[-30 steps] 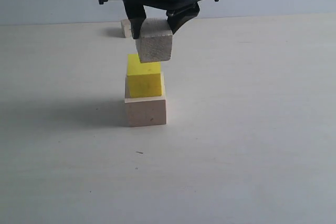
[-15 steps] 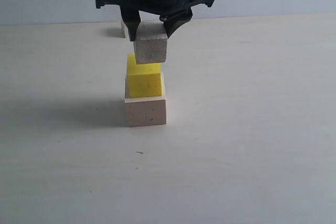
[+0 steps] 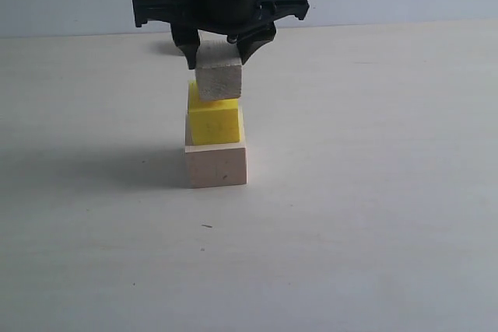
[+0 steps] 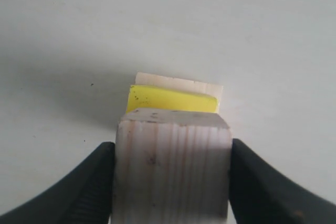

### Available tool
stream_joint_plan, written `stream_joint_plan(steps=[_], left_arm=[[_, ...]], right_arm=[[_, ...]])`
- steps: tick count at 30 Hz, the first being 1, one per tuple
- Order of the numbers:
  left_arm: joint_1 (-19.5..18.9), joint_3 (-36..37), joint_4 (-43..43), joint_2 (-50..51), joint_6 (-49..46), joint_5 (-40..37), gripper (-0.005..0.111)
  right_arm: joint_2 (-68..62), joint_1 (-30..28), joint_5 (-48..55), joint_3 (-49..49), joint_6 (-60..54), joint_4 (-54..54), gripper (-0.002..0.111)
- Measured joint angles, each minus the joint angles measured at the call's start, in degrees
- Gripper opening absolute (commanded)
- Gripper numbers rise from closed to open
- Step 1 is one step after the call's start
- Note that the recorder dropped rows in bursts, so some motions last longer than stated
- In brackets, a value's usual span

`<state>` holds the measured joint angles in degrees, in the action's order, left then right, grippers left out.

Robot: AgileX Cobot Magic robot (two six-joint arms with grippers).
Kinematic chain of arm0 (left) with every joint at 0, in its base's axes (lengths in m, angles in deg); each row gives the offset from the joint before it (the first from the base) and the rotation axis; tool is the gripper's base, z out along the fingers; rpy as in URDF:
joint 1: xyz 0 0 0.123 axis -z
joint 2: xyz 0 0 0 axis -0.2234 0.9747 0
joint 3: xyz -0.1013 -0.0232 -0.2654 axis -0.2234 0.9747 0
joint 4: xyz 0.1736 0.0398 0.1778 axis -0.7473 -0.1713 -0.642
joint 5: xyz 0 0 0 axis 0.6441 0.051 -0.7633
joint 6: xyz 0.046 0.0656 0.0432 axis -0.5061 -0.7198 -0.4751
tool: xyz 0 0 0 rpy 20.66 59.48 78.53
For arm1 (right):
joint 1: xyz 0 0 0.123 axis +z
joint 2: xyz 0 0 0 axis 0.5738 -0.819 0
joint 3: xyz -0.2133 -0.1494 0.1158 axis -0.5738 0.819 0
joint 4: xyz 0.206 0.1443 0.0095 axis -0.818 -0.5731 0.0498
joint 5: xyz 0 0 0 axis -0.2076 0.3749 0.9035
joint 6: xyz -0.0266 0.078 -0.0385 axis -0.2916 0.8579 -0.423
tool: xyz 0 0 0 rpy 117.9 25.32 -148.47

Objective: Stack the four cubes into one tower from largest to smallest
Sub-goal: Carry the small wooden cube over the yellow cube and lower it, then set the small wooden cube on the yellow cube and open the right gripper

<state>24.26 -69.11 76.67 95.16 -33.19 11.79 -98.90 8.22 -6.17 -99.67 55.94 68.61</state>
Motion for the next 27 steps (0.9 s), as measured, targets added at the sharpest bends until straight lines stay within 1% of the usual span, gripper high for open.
stream_joint_plan(steps=[27], left_arm=[[0.0,0.0,0.4,0.0,0.0,0.0,0.000]], right_arm=[[0.0,0.7,-1.2,0.0,1.4,0.4,0.000]])
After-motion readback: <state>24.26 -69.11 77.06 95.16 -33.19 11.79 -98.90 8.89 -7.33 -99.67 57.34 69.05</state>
